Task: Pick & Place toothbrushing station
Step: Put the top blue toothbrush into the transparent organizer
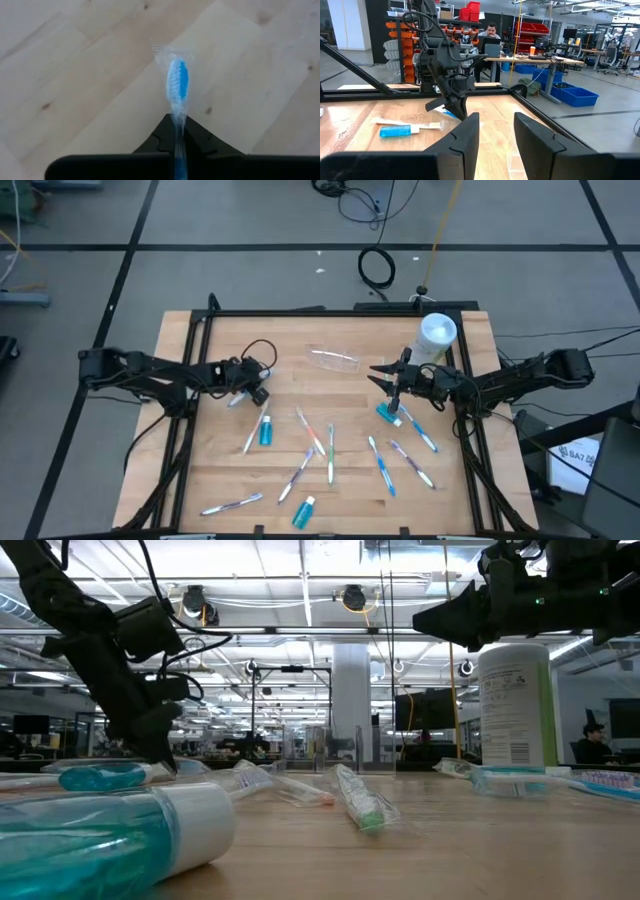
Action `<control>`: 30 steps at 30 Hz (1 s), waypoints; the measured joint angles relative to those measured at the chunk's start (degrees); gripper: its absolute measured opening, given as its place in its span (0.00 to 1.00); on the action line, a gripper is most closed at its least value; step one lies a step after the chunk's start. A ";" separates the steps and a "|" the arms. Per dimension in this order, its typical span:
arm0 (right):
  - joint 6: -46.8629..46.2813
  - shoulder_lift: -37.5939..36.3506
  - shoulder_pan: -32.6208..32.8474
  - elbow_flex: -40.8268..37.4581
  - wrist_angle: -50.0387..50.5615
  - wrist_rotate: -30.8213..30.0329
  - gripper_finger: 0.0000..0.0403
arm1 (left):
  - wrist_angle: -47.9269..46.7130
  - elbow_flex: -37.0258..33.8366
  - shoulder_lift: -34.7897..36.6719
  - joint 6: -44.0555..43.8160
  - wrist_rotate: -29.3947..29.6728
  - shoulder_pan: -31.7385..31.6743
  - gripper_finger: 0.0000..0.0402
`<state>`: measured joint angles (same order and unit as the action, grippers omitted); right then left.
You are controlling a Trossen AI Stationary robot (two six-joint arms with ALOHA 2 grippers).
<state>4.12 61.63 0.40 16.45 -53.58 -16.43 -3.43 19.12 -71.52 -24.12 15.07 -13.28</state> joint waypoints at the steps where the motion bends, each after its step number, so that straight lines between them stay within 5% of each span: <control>1: 0.00 0.00 0.00 0.00 0.01 0.00 0.28 | -0.30 -0.09 1.09 -0.14 0.03 0.00 0.04; 7: 0.00 -0.02 0.00 0.00 0.26 0.00 0.28 | 3.06 -0.05 8.50 0.30 0.75 0.85 0.02; 14: 0.00 -0.02 0.00 0.00 0.28 0.00 0.28 | 25.55 0.05 13.37 2.39 3.41 5.00 0.04; 30: -0.33 -0.02 -0.19 0.00 0.27 0.00 0.28 | 65.58 0.13 3.08 18.80 4.98 9.67 0.02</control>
<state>3.79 61.60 0.22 16.45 -53.31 -16.43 62.15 19.25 -68.44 -5.31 20.05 -3.61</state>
